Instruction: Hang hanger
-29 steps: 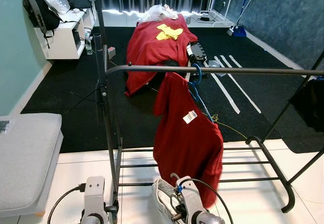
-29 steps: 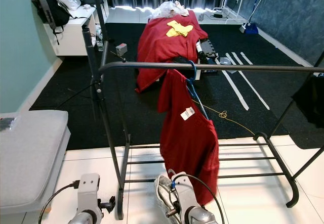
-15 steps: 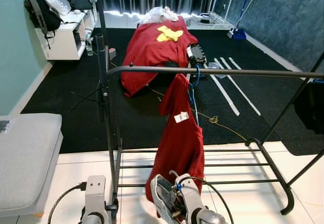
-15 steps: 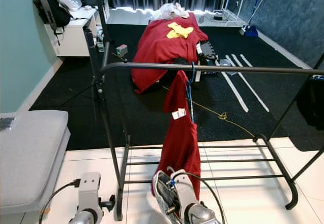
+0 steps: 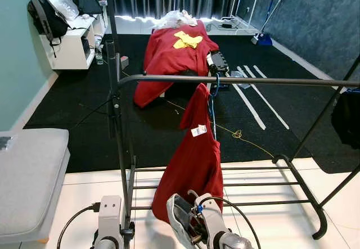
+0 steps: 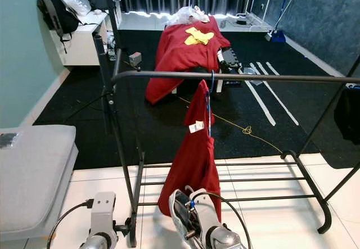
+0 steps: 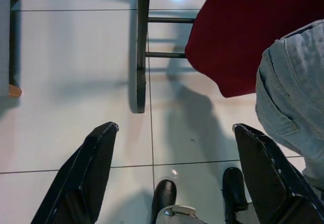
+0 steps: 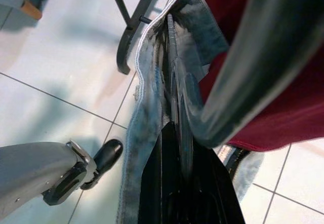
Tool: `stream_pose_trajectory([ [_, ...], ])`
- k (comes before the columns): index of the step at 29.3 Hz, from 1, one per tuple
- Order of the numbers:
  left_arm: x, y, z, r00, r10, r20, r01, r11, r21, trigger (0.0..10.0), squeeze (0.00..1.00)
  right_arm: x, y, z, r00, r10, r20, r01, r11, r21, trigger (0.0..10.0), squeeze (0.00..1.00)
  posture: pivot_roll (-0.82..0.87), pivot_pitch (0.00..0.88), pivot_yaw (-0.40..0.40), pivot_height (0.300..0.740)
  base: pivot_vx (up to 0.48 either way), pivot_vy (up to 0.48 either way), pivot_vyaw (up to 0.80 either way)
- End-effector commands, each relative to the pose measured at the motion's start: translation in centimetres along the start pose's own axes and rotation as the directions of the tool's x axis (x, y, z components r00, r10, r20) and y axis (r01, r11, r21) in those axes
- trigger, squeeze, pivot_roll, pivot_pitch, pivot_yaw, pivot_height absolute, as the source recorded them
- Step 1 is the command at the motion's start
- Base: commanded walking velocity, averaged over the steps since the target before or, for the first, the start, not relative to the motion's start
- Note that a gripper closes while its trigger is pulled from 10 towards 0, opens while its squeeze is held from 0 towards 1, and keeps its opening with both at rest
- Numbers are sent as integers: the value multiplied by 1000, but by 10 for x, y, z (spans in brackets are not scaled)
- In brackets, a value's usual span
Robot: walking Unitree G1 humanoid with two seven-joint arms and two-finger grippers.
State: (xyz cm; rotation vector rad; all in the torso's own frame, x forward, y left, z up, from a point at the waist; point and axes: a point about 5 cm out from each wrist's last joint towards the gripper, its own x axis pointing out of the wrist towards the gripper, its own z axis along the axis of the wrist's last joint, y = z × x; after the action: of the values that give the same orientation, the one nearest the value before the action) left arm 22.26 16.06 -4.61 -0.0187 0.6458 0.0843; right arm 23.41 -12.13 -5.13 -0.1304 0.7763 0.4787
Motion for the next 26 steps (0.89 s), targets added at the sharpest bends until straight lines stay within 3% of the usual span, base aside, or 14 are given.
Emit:
stream_pose_trajectory([
  [1,-1,-5,-5,1000,-8,-20,8,1000,14,10000,0,0,-1,0,1000,-9,-2,9,1000,0,10000,0,89,2,-92,740,0,0,0],
  [4,0,-4,-4,1000,1,-19,-1,1000,7,10000,0,1,-2,2,1000,-15,-15,14,1000,-24,10000,0,98,0,-100,740,0,0,0],
  [7,-1,-6,-6,999,-20,-27,21,999,32,10000,0,1,-5,3,999,-20,-30,20,1000,14,10000,0,100,0,-96,740,0,0,0],
  [8,0,-7,-5,999,-27,-29,29,998,48,10000,0,1,-9,5,999,-29,-42,33,996,89,10000,0,99,0,-96,740,0,0,0],
  [15,0,-8,-4,999,-23,-26,25,998,53,10000,0,0,-12,2,997,-37,-61,45,989,144,10000,0,104,0,-95,740,0,0,0],
  [19,0,-9,-3,999,-27,-22,28,998,57,10000,0,0,-12,2,997,-37,-63,46,988,145,10000,0,105,0,-95,740,0,0,0],
  [26,4,-6,0,999,-23,-32,26,997,71,10000,0,4,-2,10,999,2,-50,0,999,47,10000,0,90,0,-67,740,0,0,0],
])
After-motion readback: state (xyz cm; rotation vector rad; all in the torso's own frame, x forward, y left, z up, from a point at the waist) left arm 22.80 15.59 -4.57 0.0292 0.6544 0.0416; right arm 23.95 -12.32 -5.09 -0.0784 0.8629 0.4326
